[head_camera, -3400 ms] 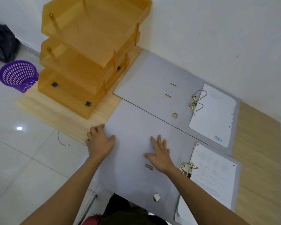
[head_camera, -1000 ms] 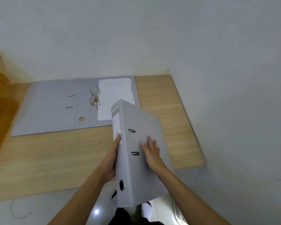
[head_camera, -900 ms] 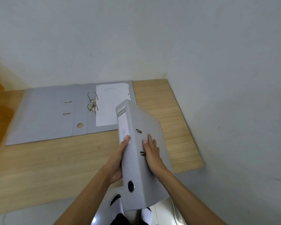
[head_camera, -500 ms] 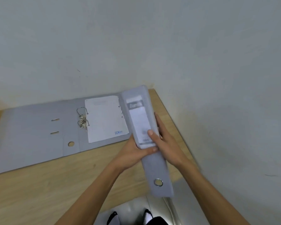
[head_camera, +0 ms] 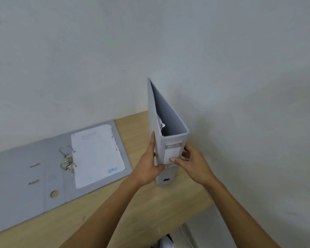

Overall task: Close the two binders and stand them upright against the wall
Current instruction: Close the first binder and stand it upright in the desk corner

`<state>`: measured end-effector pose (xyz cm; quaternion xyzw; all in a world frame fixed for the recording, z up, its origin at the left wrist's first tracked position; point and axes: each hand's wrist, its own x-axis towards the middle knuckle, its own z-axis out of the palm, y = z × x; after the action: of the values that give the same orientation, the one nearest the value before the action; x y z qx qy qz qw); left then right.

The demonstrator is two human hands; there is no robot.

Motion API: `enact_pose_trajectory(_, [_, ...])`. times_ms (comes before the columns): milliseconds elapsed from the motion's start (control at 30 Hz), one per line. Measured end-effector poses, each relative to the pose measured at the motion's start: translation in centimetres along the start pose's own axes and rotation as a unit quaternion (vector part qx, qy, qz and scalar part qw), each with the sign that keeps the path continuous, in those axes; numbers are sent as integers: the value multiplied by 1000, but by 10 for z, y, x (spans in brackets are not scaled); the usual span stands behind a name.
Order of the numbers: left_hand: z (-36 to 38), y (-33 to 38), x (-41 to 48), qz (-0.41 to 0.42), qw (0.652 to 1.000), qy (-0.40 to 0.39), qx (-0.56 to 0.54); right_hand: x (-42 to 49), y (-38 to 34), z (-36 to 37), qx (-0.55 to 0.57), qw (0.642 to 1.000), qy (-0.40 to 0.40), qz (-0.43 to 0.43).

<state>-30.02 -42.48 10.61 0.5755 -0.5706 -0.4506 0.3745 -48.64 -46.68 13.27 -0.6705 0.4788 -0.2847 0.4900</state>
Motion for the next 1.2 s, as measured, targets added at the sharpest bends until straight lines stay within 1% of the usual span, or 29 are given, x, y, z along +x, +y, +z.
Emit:
enact_pose_trajectory(100, [7,2,30,1,999,26,36,13,13,-12,7,999,33,11])
enact_pose_trajectory(167, [12,7,53,7,998,33,58,24,16,-19,-4,997,79,2])
enact_pose_trajectory(267, [15,8,79,3,997,38,60,43,21,-19,-30,987,159,3])
enact_pose_trajectory(333, [17,8,96,-3,997,46,61,55,25,-17,10,983,178,32])
enact_pose_trajectory(400, [16,9,111,-11,997,48,55,65,27,-12,80,979,173,76])
enact_pose_trajectory(533, [15,12,138,-20,996,61,60,83,33,-4,185,959,170,128])
enact_pose_trajectory(633, [13,14,156,-36,995,70,57,96,38,-2,247,946,136,158])
enact_pose_trajectory(767, [10,11,174,-45,995,75,56,112,43,-4,232,955,87,160])
enact_pose_trajectory(833, [5,8,180,-51,994,76,52,118,41,-6,219,960,76,158])
enact_pose_trajectory(1000, [-4,6,189,-52,996,61,49,126,51,-2,203,963,84,158])
enact_pose_trajectory(1200, [-5,4,190,-54,995,65,47,123,62,4,230,958,85,146])
